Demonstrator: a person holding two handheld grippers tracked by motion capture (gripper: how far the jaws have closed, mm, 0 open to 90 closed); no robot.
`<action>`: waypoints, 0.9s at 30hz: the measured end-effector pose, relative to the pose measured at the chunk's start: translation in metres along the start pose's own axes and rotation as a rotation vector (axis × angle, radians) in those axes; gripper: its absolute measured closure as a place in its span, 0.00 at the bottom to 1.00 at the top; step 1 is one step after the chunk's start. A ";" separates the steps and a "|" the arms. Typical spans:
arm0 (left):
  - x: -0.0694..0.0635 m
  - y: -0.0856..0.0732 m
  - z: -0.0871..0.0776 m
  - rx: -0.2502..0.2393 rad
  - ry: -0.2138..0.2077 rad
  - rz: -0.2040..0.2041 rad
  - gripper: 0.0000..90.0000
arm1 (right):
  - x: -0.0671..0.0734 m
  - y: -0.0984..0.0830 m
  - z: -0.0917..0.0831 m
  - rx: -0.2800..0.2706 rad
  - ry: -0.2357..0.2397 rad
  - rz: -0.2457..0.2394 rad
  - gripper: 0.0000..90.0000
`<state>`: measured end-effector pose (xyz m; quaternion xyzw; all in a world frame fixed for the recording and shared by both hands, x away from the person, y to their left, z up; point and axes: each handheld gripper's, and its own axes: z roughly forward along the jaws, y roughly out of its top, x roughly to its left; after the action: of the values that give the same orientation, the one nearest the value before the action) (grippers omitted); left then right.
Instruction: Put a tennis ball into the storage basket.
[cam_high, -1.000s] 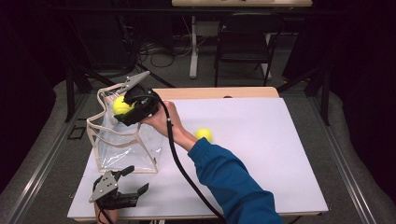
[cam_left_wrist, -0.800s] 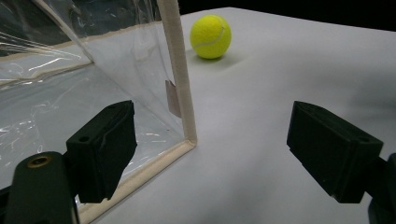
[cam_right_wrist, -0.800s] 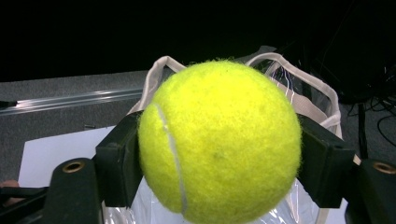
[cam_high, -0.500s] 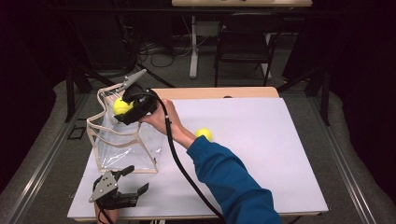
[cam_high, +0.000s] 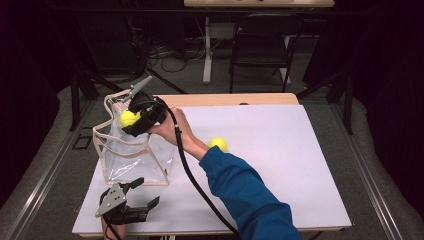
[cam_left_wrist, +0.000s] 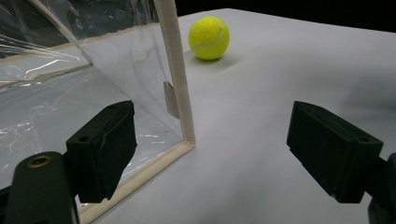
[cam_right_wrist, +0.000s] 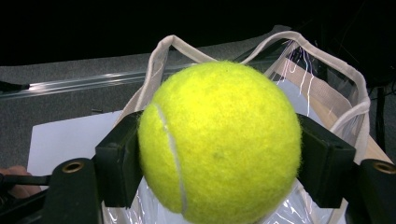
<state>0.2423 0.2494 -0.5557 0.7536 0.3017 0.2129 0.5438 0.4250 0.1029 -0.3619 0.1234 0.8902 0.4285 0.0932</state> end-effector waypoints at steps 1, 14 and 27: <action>0.000 0.000 -0.001 0.004 -0.007 0.002 0.18 | 0.000 0.000 0.000 -0.002 0.001 -0.001 0.29; 0.001 0.000 0.001 0.000 -0.016 0.000 0.18 | -0.001 -0.003 0.005 0.009 0.027 0.013 0.29; 0.001 0.000 0.001 0.014 -0.017 0.003 0.18 | -0.002 -0.003 0.009 0.021 0.023 0.030 0.29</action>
<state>0.2441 0.2495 -0.5558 0.7595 0.2973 0.2051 0.5410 0.4288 0.1068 -0.3696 0.1326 0.8937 0.4219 0.0752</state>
